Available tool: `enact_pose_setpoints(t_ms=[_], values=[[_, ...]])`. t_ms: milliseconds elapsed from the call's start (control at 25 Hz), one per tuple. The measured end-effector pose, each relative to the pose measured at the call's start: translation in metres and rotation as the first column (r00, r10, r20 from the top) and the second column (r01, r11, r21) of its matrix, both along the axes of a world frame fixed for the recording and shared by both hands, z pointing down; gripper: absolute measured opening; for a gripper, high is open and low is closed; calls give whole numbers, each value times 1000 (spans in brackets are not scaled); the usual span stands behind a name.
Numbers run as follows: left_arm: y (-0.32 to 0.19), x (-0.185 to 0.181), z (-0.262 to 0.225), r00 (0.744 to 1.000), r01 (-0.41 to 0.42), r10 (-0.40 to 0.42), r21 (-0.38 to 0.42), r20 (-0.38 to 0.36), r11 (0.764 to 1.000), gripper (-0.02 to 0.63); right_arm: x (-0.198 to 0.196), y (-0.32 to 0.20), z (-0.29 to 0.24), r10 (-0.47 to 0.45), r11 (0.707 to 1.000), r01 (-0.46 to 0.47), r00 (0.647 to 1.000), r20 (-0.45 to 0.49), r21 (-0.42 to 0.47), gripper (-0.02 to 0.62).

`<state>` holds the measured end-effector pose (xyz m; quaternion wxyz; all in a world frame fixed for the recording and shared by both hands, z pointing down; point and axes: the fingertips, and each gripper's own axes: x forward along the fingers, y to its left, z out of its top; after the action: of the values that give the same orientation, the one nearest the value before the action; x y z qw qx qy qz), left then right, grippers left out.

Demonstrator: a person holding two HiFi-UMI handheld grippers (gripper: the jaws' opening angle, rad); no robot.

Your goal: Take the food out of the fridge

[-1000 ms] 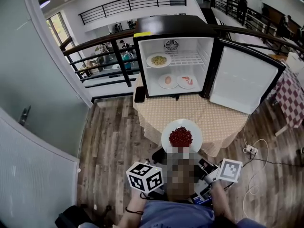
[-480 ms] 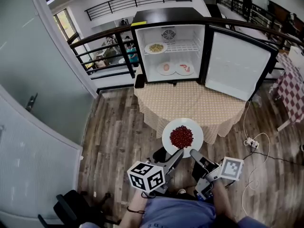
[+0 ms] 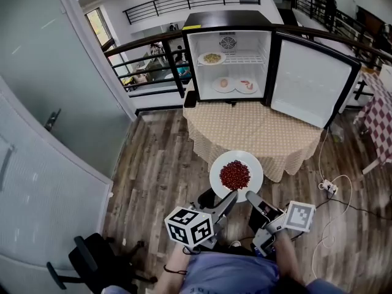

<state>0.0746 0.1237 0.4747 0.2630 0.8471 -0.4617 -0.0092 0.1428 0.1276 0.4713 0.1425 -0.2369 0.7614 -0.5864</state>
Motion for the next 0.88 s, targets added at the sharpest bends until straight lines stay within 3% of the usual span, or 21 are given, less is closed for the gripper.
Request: enact_pose_setpoints(t_ms=[880], values=[[20, 9, -3, 1000, 10, -10, 7, 10, 1000, 256, 8, 19, -7, -27, 997, 28, 999, -17, 74, 38]])
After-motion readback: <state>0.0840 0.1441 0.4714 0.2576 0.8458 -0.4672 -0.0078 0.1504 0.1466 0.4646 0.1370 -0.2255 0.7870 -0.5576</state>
